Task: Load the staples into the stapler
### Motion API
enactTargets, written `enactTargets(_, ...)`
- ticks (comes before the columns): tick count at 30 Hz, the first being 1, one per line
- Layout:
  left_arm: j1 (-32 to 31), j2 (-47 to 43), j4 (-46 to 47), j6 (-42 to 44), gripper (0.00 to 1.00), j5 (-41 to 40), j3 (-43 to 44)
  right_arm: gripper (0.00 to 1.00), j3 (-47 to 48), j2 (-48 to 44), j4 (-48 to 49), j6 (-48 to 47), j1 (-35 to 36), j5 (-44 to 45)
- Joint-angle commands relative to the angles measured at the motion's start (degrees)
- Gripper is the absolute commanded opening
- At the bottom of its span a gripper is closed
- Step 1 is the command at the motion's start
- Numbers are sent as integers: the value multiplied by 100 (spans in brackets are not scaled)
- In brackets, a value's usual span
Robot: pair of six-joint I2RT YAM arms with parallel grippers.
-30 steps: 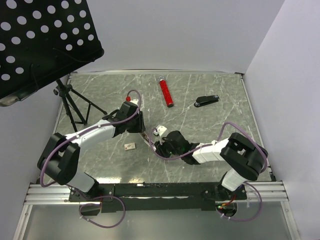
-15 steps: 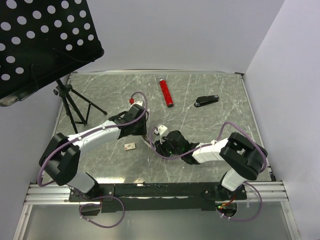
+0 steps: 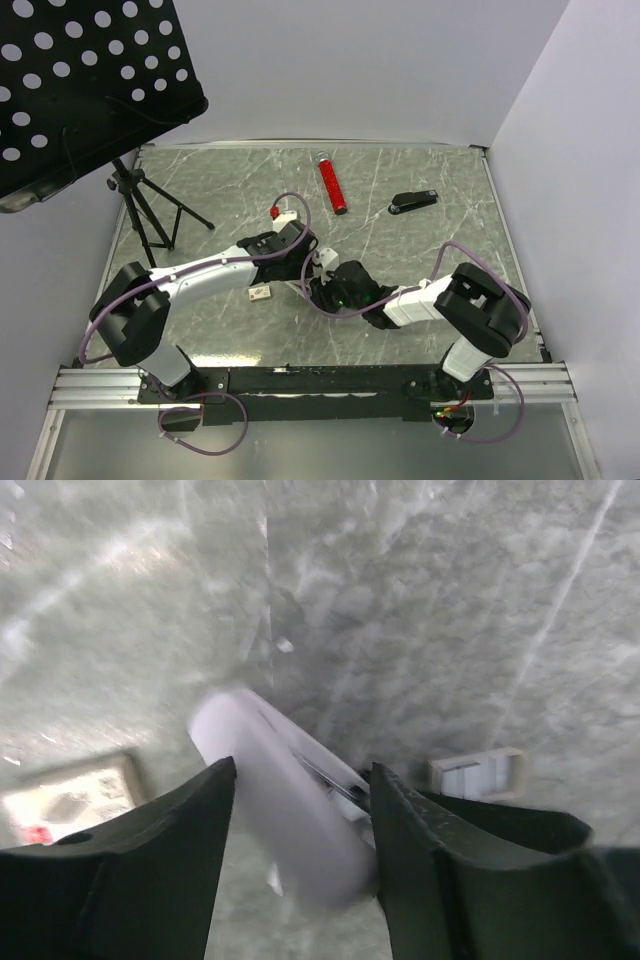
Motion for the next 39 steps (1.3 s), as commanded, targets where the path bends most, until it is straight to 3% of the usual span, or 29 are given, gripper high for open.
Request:
enactTargets(1,-405,136,352,-830,64,1108,136,28,72,379,650,111,55,-204)
enactTargets(12,-273,-259,124,-919,82,599,206,31,-34,415,818,208,46,-195)
enactTargets(22,1096,-1514,317,-682,92,414,-356,68,-60,-296,107,155,55,-186)
enactTargets(27,1598,-2271,457,-366,97,-7,-620,77,238,-1182,-1262,120,46,50)
enactTargets(30,1757,-2859,598,-85,100,-569,-857,78,887,-1369,-2642,76,55,226)
enactTargets(31,1766,-3165,720,-23,99,-875,-936,78,1272,-1352,-3333,76,55,235)
enactTargets(39,1792,-4749,1836,1198,99,-1958,-1973,73,3215,-527,-5641,181,55,429)
